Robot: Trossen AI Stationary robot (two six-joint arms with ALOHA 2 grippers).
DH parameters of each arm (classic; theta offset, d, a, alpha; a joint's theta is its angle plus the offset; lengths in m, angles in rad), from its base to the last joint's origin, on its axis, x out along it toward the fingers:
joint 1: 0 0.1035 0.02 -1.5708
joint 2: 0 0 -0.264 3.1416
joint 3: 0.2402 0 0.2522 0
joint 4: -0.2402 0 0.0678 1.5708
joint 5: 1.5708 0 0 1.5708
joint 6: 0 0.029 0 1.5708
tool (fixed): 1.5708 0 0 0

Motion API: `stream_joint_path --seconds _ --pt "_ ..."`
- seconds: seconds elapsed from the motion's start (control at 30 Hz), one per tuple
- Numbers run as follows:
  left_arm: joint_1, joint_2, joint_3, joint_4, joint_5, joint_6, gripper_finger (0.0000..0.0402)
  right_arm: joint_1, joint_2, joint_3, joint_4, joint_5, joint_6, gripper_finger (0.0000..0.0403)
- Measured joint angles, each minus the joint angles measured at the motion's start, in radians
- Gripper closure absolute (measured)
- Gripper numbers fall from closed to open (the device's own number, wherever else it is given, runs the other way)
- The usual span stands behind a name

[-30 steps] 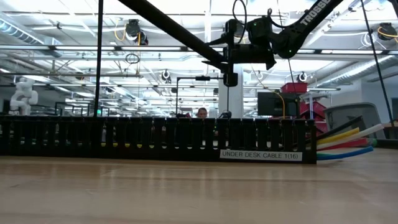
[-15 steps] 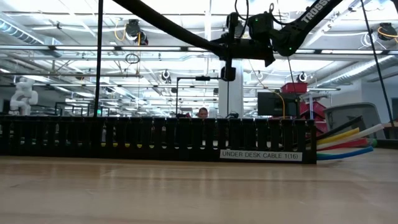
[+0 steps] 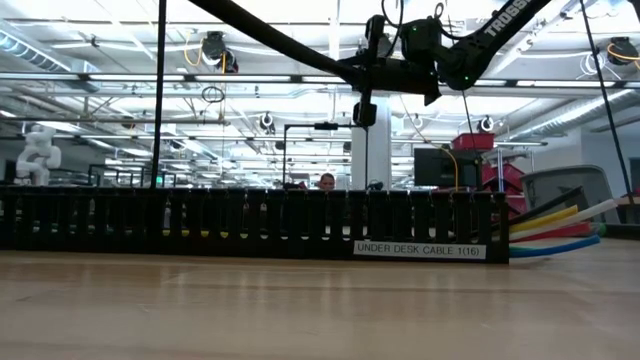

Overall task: Ziptie cables
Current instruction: Close the cable duct

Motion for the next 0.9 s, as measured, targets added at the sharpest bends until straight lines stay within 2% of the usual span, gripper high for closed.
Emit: stream_joint_path --seconds 0.13,0.47,0.63,0.9 --pt "0.003 0.007 0.000 -0.009 0.019 -0.072 0.0292 0.001 0.000 0.000 -0.001 -0.007 0.004 0.0402" --pt "0.005 0.025 0.000 -0.104 0.248 -0.392 0.0211 0.006 0.003 0.000 0.025 -0.025 0.006 0.0402" --pt "0.005 0.025 0.000 -0.094 0.393 -0.572 0.0200 0.007 0.004 -0.001 0.024 -0.043 0.001 0.0402" --pt "0.004 0.025 0.000 -0.161 0.407 -0.759 0.0200 0.005 0.004 -0.001 0.026 -0.031 -0.021 0.0402"
